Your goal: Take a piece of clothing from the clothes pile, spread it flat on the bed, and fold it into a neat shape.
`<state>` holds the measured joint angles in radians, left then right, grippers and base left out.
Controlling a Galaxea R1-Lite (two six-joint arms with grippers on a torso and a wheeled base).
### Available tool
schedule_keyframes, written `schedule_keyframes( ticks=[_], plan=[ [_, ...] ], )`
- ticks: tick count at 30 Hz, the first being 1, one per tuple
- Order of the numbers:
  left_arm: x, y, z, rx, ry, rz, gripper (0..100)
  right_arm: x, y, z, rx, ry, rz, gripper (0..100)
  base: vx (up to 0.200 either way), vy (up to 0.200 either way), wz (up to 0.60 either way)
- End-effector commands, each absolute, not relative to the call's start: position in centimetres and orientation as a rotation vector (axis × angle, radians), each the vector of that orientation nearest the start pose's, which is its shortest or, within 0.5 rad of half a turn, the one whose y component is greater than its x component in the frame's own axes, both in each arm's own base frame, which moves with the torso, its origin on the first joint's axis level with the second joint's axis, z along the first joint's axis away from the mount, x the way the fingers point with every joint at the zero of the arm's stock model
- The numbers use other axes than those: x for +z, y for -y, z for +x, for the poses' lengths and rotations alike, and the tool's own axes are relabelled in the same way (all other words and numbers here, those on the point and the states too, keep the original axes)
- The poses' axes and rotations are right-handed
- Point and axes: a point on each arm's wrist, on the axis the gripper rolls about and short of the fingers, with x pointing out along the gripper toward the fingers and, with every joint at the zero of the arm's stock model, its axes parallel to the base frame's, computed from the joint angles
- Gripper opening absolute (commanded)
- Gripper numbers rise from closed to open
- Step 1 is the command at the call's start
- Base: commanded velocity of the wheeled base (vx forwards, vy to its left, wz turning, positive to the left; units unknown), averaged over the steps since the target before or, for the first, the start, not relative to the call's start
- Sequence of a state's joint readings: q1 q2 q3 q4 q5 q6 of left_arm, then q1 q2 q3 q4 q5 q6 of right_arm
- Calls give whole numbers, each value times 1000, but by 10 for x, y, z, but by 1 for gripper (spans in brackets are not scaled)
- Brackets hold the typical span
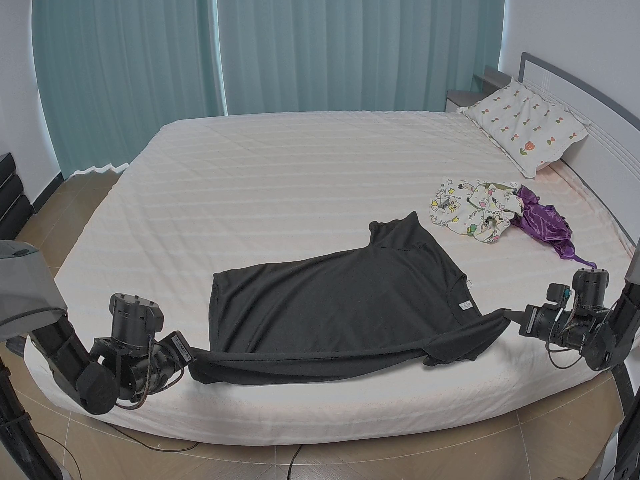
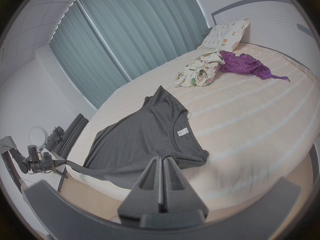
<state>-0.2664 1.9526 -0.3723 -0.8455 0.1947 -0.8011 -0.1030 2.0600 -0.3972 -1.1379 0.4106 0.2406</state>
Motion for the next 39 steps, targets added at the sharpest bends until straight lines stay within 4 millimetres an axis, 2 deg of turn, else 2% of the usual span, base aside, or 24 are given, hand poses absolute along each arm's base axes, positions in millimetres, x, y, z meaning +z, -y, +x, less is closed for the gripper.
schedule_keyframes(
  ticks=[1,7,16,22,23,24,25,29,34,36,39],
  plan=[
    [18,66,284,246,-696,-603,0,36,15,315,262,-546,359,0,0,0,0],
    [7,68,317,259,-661,-616,0,35,0,346,296,-572,346,0,0,0,0],
    [-22,67,351,301,-652,-620,0,-1,-18,381,278,-603,318,0,0,0,0],
    [-29,67,363,306,-638,-638,0,-18,-17,393,237,-611,308,0,0,0,0],
    [-30,67,364,307,-639,-639,0,-20,-17,394,235,-612,308,100,0,0,0],
    [-32,67,365,308,-639,-641,0,-22,-17,396,233,-611,309,100,0,0,0],
    [-34,67,369,314,-632,-660,100,-26,-16,398,229,-612,315,100,0,0,0],
    [-33,67,371,318,-621,-693,100,-29,-14,399,223,-615,318,100,0,0,0],
    [-31,55,371,357,-606,-757,100,-20,-5,404,144,-570,450,100,0,0,0],
    [-26,50,372,364,-591,-768,100,-16,0,407,91,-531,489,100,0,0,0],
    [-8,43,366,353,-564,-789,100,-13,8,408,17,-485,539,100,0,0,0]
  ],
)
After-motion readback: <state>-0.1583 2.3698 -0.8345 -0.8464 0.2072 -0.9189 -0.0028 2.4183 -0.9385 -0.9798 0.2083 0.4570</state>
